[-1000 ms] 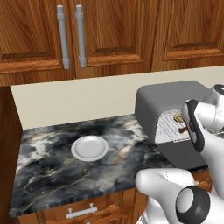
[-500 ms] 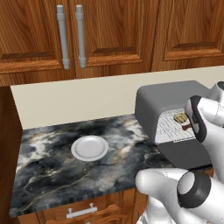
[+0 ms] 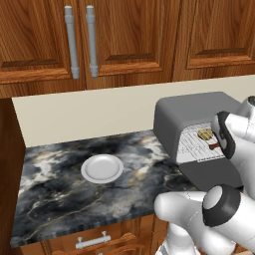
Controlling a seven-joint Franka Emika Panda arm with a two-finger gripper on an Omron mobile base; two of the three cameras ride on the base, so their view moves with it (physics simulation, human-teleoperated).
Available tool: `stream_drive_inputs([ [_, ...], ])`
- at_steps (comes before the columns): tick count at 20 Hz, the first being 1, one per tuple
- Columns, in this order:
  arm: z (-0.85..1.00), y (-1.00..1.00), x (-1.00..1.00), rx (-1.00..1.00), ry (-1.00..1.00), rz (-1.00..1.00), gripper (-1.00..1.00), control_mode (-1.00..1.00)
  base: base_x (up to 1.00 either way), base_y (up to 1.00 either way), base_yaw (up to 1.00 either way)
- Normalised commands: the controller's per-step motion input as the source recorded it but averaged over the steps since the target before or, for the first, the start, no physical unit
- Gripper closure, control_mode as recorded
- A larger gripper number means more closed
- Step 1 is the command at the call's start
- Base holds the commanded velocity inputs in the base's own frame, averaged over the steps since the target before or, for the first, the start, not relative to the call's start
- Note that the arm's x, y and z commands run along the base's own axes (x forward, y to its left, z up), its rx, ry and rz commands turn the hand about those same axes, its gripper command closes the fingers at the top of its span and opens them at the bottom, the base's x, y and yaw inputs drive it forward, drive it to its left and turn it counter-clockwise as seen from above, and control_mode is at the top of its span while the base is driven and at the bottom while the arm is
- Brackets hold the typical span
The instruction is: Open the toaster oven door. Place the bread on the bottom rack in the toaster oven and place the chicken drumstick on the top rack.
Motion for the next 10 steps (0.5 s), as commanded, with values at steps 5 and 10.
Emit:
stream_drive_inputs([
  [5, -0.17, -0.25, 0.12, 0.0, -0.02, 0.0, 1.0, -1.0, 0.0, 0.0, 0.0],
  [10, -0.06, -0.2, 0.21, 0.0, 0.0, -0.02, 1.0, -1.0, 0.0, 0.0, 0.0],
])
